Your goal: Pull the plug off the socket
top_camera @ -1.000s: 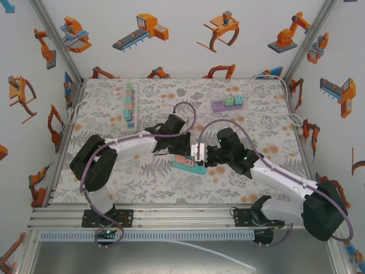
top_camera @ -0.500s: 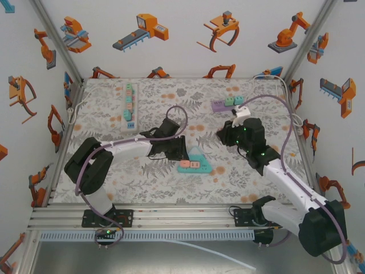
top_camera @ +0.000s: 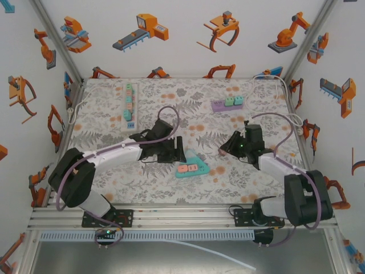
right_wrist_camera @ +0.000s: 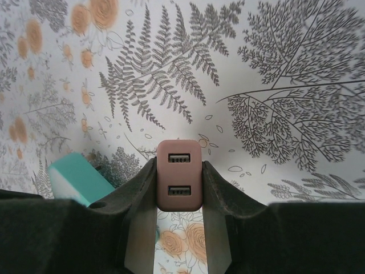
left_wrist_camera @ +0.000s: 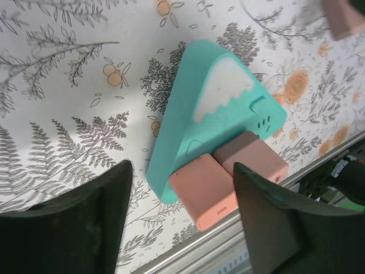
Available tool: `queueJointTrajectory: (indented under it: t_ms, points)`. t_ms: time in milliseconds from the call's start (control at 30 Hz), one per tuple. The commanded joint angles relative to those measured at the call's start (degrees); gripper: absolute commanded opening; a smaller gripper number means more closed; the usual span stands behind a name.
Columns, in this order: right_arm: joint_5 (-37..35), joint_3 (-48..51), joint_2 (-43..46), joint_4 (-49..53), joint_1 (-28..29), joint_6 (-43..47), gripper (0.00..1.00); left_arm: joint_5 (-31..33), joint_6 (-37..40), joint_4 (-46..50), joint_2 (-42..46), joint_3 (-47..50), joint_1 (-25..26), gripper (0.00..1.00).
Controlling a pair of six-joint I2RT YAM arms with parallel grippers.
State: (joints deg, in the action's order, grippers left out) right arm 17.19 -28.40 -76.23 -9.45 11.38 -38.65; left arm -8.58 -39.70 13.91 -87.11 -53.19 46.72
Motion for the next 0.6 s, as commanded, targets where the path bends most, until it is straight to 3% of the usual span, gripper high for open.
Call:
queueJointTrajectory:
  t_ms: [0, 233, 433, 567]
  points:
    - [4.28, 0.77, -3.34, -8.70, -0.30, -2.63, 0.04, 2.07, 5.01, 2.06, 2.27, -0.51, -0.38, 0.72]
    - [1.70, 2.55, -5.65, -10.47, -0.30, -3.47, 0.37, 2.51, 7.16, -0.46, 5.17, 1.11, -0.40, 0.82]
    - [-1.64, 2.95, -1.75, -7.20, -0.30, -1.81, 0.55, 4.00, 7.63, 1.37, 4.00, 0.03, -0.40, 0.88]
    - [-3.64, 2.38, 2.94, -3.80, -0.30, -0.28, 0.60, 4.78, 7.61, 1.26, 4.58, 0.11, -0.35, 0.90]
